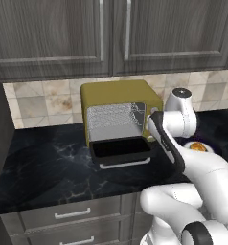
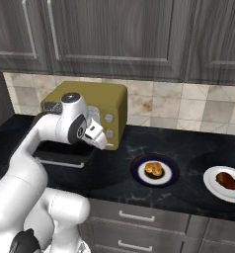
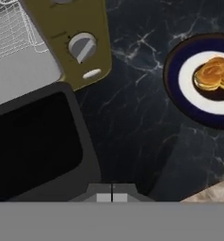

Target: Open the toaster oven door. Place the bread on the top rack in the toaster oven and place the steak on the bottom rack.

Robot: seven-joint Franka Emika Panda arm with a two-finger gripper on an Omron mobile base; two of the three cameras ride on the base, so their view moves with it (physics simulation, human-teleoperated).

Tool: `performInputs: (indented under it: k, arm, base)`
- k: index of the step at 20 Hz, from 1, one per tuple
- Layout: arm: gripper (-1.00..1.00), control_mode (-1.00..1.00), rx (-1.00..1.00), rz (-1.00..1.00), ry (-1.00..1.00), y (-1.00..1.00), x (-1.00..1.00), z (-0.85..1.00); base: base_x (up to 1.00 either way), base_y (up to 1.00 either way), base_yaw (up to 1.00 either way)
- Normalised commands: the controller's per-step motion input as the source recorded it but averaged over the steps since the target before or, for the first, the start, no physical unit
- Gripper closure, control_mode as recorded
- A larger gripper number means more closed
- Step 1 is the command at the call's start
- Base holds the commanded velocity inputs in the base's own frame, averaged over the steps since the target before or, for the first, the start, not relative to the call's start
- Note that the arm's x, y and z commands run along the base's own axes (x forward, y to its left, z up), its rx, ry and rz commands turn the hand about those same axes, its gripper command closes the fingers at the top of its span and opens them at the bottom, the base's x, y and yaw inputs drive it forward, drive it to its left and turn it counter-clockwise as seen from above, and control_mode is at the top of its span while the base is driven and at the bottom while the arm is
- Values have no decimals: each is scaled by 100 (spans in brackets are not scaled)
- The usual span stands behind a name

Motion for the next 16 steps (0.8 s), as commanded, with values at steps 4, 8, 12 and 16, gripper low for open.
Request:
performInputs:
  k: [4,8,12,16]
  arm:
    - [100,-100,0,2,-7,20,19,0]
    - [100,-100,2,0,-9,33,15,0]
    - [100,-100,0,2,-13,53,8,0]
    - [100,-100,0,7,-10,58,11,1]
  base:
    - [0,0,0]
    - [0,0,0]
    - [0,0,0]
    - [0,0,0]
